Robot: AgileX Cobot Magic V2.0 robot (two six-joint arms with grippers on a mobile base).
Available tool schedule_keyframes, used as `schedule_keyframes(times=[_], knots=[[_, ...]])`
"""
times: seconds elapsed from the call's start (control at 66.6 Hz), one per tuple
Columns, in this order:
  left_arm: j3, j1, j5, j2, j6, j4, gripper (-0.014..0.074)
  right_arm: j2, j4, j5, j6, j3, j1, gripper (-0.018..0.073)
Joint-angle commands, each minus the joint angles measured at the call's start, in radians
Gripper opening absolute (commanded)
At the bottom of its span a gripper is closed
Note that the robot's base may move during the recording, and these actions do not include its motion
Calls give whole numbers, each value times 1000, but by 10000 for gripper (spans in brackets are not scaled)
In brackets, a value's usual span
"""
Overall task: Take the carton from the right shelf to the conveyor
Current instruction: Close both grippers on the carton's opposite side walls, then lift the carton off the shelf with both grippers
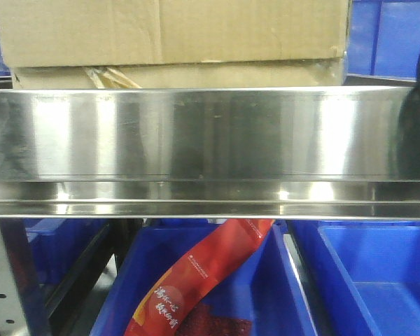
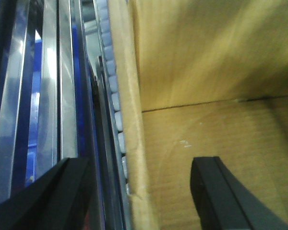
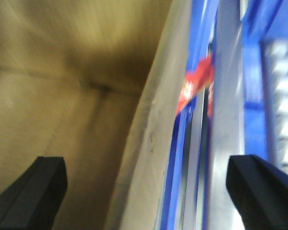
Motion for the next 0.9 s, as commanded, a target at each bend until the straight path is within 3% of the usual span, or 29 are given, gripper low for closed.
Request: schedule_keyframes(times=[0.0,0.09,0.15,0.195,0.27,0.646,0.766,0.886], knots=[[-9,1,6,3,1,2,301,3,-4,11,-2,-8,-3,448],[-9,1,15,3,-1,2,148,3,-4,14,-2,-8,-3,238],[-9,1,17,3,-1,2,-39,1,-4,18,-2,-8,-3,10],[-9,1,19,3,-1,2,-14,1,-4,20,-2,-8,-3,-106],[-12,1,23,0,-1,2,5,1,-4,21,-2,-8,-3,-56],[-158,-5,31,-68,-36,-16,-10,-76,-4,28,-2,-93,-3,-69],[-192,-30,31,-104,-38,-25,-10,-116,-4,39,-2,-136,-3,-69],[-192,-75,31,-154,-89,-23,-10,-178,-4,75,-2,-141,-3,-69]])
